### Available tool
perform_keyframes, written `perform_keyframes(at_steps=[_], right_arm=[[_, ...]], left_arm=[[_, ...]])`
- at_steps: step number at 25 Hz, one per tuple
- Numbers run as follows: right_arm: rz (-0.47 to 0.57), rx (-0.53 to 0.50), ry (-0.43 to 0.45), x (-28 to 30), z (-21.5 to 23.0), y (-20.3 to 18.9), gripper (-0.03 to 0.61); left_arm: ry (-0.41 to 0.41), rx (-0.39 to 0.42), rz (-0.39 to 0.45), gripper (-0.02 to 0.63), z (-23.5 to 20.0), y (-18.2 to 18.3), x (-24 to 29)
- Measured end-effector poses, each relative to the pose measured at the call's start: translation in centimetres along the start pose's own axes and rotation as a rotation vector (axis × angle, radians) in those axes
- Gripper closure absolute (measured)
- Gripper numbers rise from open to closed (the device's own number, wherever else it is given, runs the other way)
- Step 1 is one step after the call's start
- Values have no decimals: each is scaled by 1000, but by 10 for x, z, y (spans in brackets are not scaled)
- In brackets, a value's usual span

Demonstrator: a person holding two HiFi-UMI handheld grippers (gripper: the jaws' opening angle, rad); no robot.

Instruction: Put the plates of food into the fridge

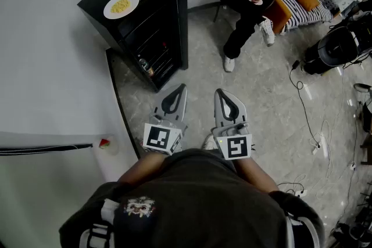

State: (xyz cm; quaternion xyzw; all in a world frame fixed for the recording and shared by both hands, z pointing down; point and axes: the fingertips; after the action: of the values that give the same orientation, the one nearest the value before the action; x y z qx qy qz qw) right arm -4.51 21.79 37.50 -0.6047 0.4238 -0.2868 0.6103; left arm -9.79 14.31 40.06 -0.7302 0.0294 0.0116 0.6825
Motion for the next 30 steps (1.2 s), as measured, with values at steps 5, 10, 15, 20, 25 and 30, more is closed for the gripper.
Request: perform_keyframes(at_steps=[5,10,15,20,25,30], right_arm=[[4,7,12,-4,-21,2,554],[13,9,14,-3,-36,0,555],[55,4,20,1,-57,3,554],[37,42,17,10,-73,1,554],[32,39,-2,17,-81,5,554],[35,33,-16,26,-73,1,554]], left_arm=[[-5,25,-2,592,1,-1,-16],[3,10,35,592,-4,4,-31],[1,16,1,592,-17,-5,-46],[-3,10,29,592,-30,5,-58],[-2,9,30,592,-44,7,-67],[15,-2,11,592,-55,-3,-64]])
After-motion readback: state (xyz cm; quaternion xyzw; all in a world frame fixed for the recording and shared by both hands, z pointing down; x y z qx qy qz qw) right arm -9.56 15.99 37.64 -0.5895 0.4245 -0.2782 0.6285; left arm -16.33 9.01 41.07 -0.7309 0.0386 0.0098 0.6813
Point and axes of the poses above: the fingertips, and each gripper's own axes: x forward along the fingers, z to its right, y out of its top, and after that the axes turned 12 degrees about -y, right-handed
